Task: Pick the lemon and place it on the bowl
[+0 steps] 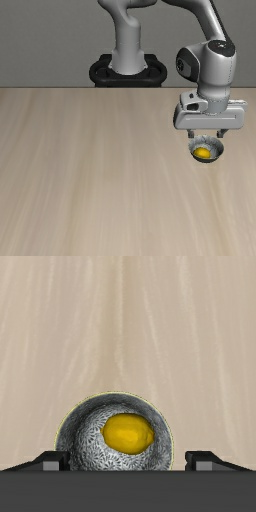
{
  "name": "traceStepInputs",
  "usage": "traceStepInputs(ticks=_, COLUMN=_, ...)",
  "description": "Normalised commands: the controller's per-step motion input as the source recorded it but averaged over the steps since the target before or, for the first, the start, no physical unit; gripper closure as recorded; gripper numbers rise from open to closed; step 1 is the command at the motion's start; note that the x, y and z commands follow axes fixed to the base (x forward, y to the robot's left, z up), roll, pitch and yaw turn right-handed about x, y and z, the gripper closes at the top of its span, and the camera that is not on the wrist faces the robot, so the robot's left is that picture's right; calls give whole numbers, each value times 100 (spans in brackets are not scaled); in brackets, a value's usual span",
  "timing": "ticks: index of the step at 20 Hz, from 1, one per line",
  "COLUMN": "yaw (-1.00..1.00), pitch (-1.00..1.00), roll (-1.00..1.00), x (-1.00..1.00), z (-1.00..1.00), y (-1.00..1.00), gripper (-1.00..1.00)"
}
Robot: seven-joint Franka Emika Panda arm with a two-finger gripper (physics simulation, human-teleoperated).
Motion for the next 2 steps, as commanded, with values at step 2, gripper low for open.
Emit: traceStepInputs(ticks=2, yaw=0, pitch=0, roll=0, x=0, z=0, y=0, gripper=-100)
